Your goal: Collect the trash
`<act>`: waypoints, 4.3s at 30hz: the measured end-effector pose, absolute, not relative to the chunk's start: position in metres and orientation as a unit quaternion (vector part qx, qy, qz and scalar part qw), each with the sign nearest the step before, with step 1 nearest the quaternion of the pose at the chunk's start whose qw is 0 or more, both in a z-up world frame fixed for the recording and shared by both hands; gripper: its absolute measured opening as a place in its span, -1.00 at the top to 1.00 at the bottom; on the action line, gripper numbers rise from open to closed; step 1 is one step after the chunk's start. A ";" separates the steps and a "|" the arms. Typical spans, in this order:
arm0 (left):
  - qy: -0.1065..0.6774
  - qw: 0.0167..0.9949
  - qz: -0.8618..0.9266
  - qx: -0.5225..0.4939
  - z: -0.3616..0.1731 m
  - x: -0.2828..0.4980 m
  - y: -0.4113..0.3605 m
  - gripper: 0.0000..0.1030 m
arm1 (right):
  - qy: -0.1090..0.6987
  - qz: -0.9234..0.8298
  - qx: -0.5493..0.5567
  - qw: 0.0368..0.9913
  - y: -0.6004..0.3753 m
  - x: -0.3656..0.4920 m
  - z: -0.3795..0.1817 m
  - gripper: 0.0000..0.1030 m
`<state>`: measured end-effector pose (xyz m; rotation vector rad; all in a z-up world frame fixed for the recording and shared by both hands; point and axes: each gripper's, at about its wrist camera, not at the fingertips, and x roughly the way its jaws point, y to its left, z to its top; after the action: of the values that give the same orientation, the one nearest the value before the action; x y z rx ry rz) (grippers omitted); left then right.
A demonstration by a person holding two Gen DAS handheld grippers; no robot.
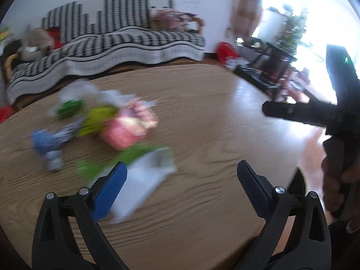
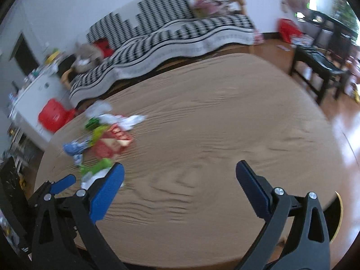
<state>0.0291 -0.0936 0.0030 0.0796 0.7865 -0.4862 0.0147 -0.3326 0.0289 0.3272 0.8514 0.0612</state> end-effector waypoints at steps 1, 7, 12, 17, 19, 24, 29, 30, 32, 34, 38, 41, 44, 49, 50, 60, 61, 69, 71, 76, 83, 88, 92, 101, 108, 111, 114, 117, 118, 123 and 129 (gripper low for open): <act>0.380 0.896 -0.227 0.039 0.001 0.028 -0.080 -0.85 | 0.414 0.039 0.155 0.896 -0.318 0.023 0.026 -0.86; 0.386 0.902 -0.190 0.038 -0.012 0.037 -0.014 -0.85 | 0.442 0.080 0.155 0.880 -0.258 0.066 0.002 -0.86; 0.394 0.908 -0.146 -0.003 -0.018 0.053 0.034 -0.85 | 0.457 0.102 0.170 0.867 -0.227 0.096 -0.016 -0.86; 0.409 0.903 -0.115 -0.064 -0.027 0.083 0.070 -0.85 | 0.470 0.119 0.190 0.854 -0.208 0.121 -0.028 -0.86; 0.413 0.902 -0.104 -0.077 -0.033 0.098 0.077 -0.85 | 0.477 0.121 0.196 0.848 -0.200 0.130 -0.035 -0.86; 0.424 0.899 -0.081 -0.071 -0.047 0.133 0.079 -0.85 | 0.495 0.123 0.222 0.831 -0.189 0.148 -0.051 -0.86; 0.432 0.896 -0.074 -0.068 -0.056 0.160 0.077 -0.85 | 0.497 0.113 0.214 0.833 -0.174 0.159 -0.057 -0.88; 0.433 0.896 -0.073 -0.064 -0.057 0.164 0.076 -0.85 | 0.497 0.111 0.204 0.836 -0.170 0.160 -0.056 -0.88; 0.436 0.895 -0.074 -0.061 -0.060 0.169 0.074 -0.84 | 0.497 0.108 0.180 0.842 -0.163 0.159 -0.056 -0.73; 0.436 0.895 -0.076 -0.058 -0.060 0.167 0.071 -0.39 | 0.498 0.109 0.161 0.845 -0.158 0.158 -0.055 -0.34; 0.442 0.894 -0.066 -0.038 -0.058 0.158 0.067 0.10 | 0.497 0.113 0.156 0.846 -0.160 0.154 -0.052 -0.13; 0.443 0.894 -0.058 -0.038 -0.051 0.145 0.069 0.18 | 0.479 0.116 0.150 0.857 -0.162 0.146 -0.040 -0.12; 0.436 0.898 -0.049 -0.041 -0.039 0.134 0.076 0.21 | 0.455 0.120 0.150 0.869 -0.166 0.138 -0.025 -0.12; 0.407 0.911 -0.034 -0.056 -0.013 0.114 0.090 0.22 | 0.431 0.113 0.150 0.882 -0.178 0.126 -0.010 -0.12; 0.403 0.913 -0.032 -0.059 -0.009 0.112 0.091 0.23 | 0.430 0.111 0.152 0.883 -0.182 0.125 -0.008 -0.12; 0.364 0.928 -0.053 -0.065 0.024 0.093 0.073 0.30 | 0.405 0.088 0.161 0.896 -0.230 0.095 0.013 -0.12; 0.360 0.929 -0.059 -0.068 0.029 0.092 0.070 0.30 | 0.403 0.086 0.162 0.896 -0.234 0.092 0.014 -0.12; 0.361 0.928 -0.085 -0.044 0.039 0.087 0.029 0.30 | 0.408 0.064 0.156 0.897 -0.280 0.060 0.021 -0.12; 0.373 0.919 -0.119 -0.050 0.034 0.085 0.013 0.30 | 0.411 0.059 0.153 0.897 -0.290 0.051 0.020 -0.12; 0.373 0.909 -0.184 -0.023 0.030 0.072 -0.041 0.30 | 0.412 0.042 0.154 0.897 -0.316 0.029 0.023 -0.12; 0.374 0.894 -0.245 0.003 0.028 0.056 -0.113 0.30 | 0.402 0.009 0.163 0.901 -0.367 -0.008 0.031 -0.12; 0.379 0.894 -0.233 0.053 0.025 0.058 -0.155 0.27 | 0.404 -0.026 0.172 0.898 -0.412 -0.038 0.027 -0.12; 0.448 0.863 -0.227 0.052 -0.009 0.078 -0.165 0.13 | 0.413 -0.042 0.174 0.893 -0.432 -0.052 0.018 -0.12; 0.449 0.864 -0.220 0.057 -0.020 0.079 -0.160 -0.56 | 0.415 -0.039 0.173 0.892 -0.442 -0.062 0.016 -0.12; 0.451 0.856 -0.227 0.111 -0.038 0.076 -0.184 -0.56 | 0.421 -0.034 0.171 0.890 -0.435 -0.052 0.013 -0.12; 0.456 0.857 -0.221 0.094 -0.041 0.087 -0.183 -0.56 | 0.421 -0.032 0.170 0.890 -0.433 -0.051 0.013 -0.12; 0.461 0.859 -0.206 0.081 -0.045 0.097 -0.179 -0.56 | 0.421 -0.031 0.169 0.891 -0.432 -0.050 0.014 -0.12; 0.458 0.860 -0.222 0.035 -0.036 0.104 -0.173 -0.56 | 0.421 -0.029 0.168 0.891 -0.432 -0.049 0.014 -0.12; 0.459 0.858 -0.229 0.022 -0.034 0.106 -0.174 -0.56 | 0.421 -0.029 0.168 0.891 -0.432 -0.049 0.014 -0.12; 0.468 0.857 -0.216 0.015 -0.039 0.125 -0.192 -0.56 | 0.425 -0.030 0.167 0.889 -0.432 -0.047 0.012 -0.12; 0.474 0.855 -0.210 0.009 -0.043 0.141 -0.205 -0.53 | 0.428 -0.031 0.163 0.889 -0.431 -0.045 0.011 -0.12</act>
<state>0.1413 -0.2050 -0.0429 0.0190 0.9969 -0.4423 -0.0446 -0.4306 0.0113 0.3383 0.8883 -0.0646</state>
